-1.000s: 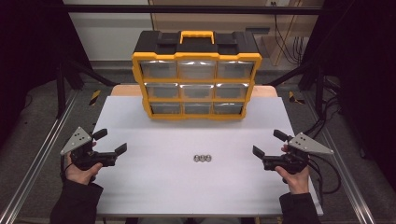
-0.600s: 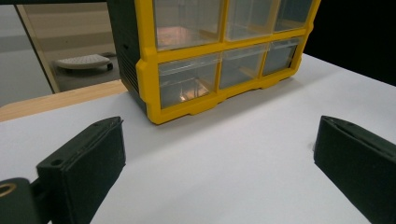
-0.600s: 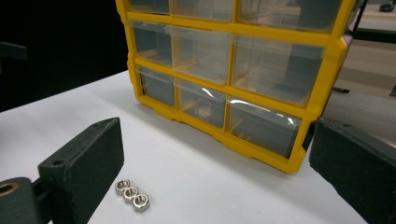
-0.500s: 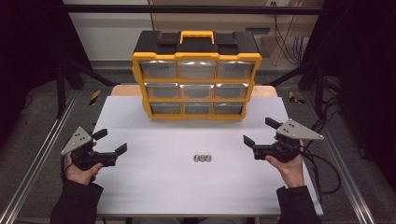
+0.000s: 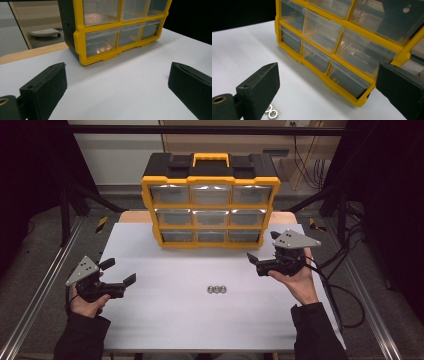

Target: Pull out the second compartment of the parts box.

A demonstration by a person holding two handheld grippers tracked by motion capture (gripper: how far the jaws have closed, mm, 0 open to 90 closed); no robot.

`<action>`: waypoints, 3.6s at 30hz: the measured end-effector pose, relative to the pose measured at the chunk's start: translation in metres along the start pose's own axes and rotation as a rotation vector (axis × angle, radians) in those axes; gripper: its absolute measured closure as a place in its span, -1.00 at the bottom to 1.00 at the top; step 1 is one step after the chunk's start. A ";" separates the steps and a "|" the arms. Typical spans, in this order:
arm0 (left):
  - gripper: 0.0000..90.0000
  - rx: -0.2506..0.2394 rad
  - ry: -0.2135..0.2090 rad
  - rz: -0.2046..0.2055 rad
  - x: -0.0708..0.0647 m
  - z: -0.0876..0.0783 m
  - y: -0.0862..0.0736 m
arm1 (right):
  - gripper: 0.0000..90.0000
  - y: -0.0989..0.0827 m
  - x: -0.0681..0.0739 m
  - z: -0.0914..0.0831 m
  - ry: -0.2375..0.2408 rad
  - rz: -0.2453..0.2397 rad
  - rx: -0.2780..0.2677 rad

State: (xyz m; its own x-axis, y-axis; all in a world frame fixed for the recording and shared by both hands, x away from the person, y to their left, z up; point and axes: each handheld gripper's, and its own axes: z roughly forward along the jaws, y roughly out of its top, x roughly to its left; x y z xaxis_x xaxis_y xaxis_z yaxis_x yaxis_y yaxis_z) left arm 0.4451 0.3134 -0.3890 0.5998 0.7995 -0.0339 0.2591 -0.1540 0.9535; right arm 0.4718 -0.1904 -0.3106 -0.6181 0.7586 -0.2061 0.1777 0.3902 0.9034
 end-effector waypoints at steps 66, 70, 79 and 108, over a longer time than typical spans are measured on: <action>-0.97 0.003 -0.005 0.033 -0.005 0.001 0.002 | -0.62 0.098 0.035 0.108 -0.224 -0.738 0.150; -0.97 0.000 -0.006 0.038 -0.005 0.000 0.002 | -0.52 0.102 0.035 0.115 -0.235 -0.751 0.143; -0.97 -0.002 -0.004 0.039 -0.005 0.000 0.002 | -0.34 0.114 0.040 0.130 -0.282 -0.796 0.095; -0.96 -0.014 -0.009 0.044 -0.006 -0.001 0.003 | 0.15 0.124 0.037 0.155 -0.309 -0.910 0.086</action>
State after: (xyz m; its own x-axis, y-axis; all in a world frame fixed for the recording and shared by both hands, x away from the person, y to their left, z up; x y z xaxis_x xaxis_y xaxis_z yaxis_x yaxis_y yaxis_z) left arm 0.4410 0.3088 -0.3855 0.6171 0.7868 0.0056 0.2214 -0.1805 0.9583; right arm 0.5901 -0.0332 -0.2641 -0.3203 0.2461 -0.9148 -0.2068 0.9242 0.3210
